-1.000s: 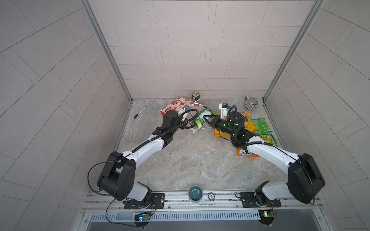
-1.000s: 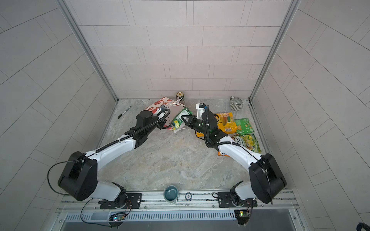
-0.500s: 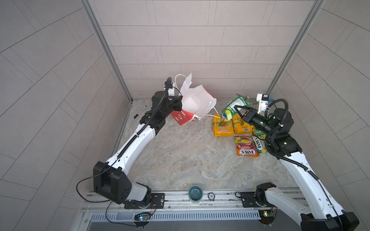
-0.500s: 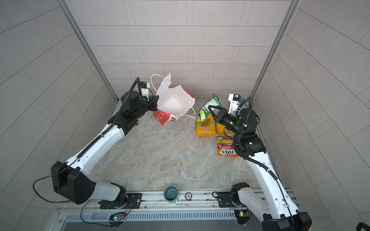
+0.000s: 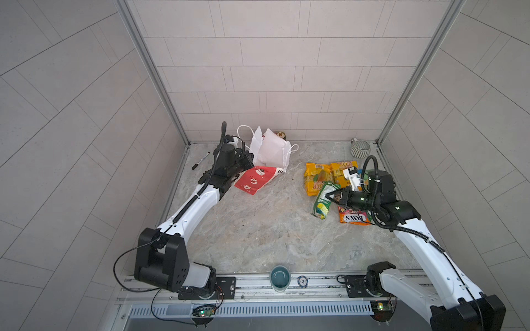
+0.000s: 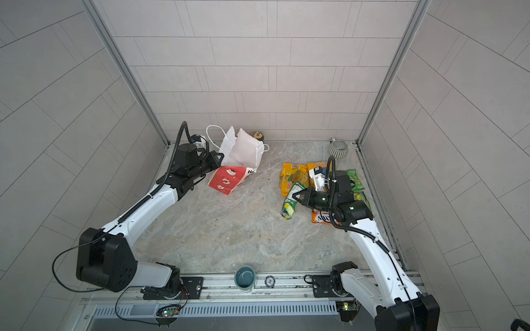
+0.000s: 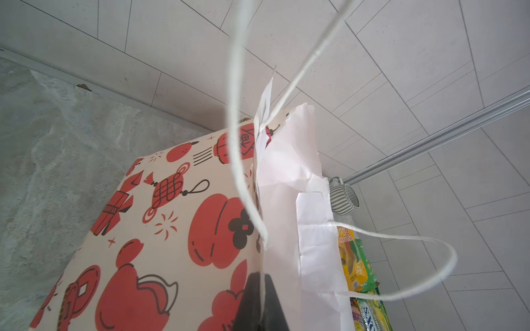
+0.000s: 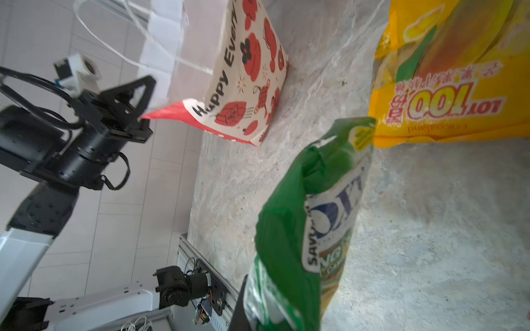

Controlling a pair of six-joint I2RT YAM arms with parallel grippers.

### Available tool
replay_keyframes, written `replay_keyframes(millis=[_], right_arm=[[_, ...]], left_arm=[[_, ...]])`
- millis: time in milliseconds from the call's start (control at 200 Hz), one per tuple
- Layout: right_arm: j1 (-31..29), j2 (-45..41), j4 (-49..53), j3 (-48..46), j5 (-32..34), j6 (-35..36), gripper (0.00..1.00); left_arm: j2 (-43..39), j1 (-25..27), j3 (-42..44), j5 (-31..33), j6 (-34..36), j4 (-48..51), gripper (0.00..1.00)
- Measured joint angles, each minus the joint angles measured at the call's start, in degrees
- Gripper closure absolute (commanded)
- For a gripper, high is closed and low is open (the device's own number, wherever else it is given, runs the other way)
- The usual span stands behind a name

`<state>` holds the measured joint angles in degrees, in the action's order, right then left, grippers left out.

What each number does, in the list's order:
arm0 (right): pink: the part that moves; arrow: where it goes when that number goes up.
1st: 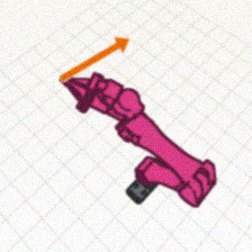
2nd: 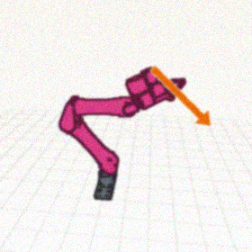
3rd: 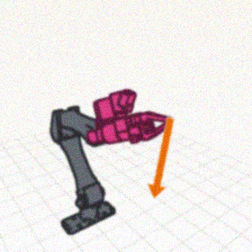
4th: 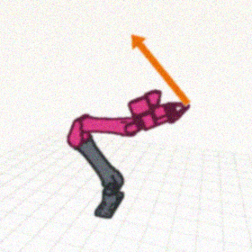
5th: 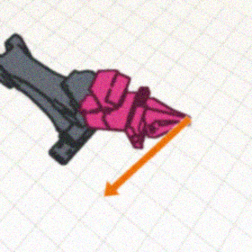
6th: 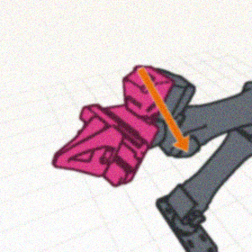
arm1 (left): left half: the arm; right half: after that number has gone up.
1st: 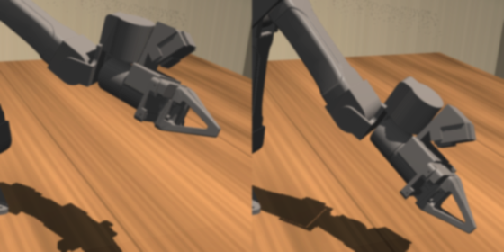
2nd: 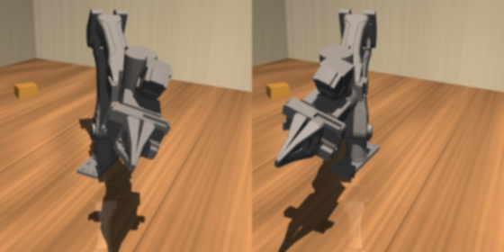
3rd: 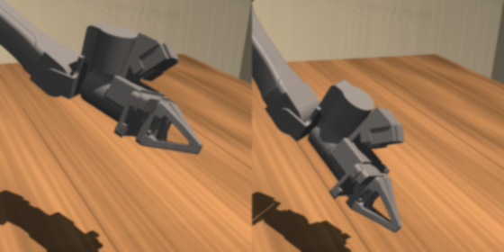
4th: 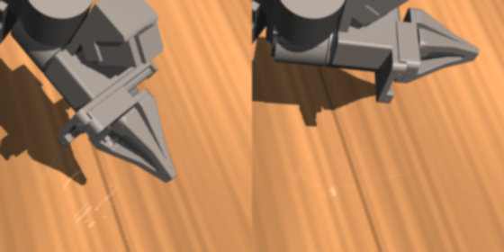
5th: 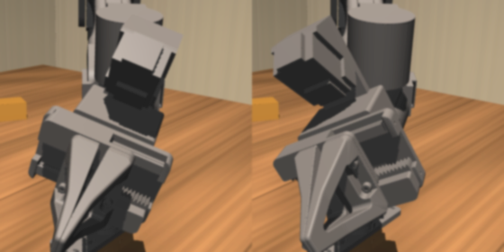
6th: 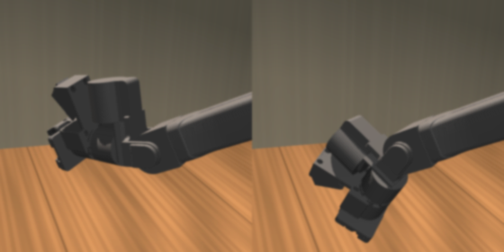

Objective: Take the snacks out of the paper bag
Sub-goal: 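Place the green pack beside the orange pack while the left gripper sets the bag upright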

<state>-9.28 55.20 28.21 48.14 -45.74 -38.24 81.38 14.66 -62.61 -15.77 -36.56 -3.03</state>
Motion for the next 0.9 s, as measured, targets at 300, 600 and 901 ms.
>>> replay_keyframes(millis=[300, 600, 901], right_arm=[[-0.09, 5.9, -4.39, -6.49, -3.17, 2.16, 1.0], [-0.09, 13.42, -8.17, -6.38, -4.09, 5.97, 1.0], [-0.09, 20.74, 1.22, -0.37, 2.1, 13.62, 0.91]], left_arm=[[0.28, -5.03, 3.78, 0.26, -5.6, -7.8, 1.0], [-0.04, -8.72, 5.44, 1.38, -6.05, -8.87, 1.0], [0.81, -9.73, 5.75, 2.36, -3.91, -9.7, 1.0]])
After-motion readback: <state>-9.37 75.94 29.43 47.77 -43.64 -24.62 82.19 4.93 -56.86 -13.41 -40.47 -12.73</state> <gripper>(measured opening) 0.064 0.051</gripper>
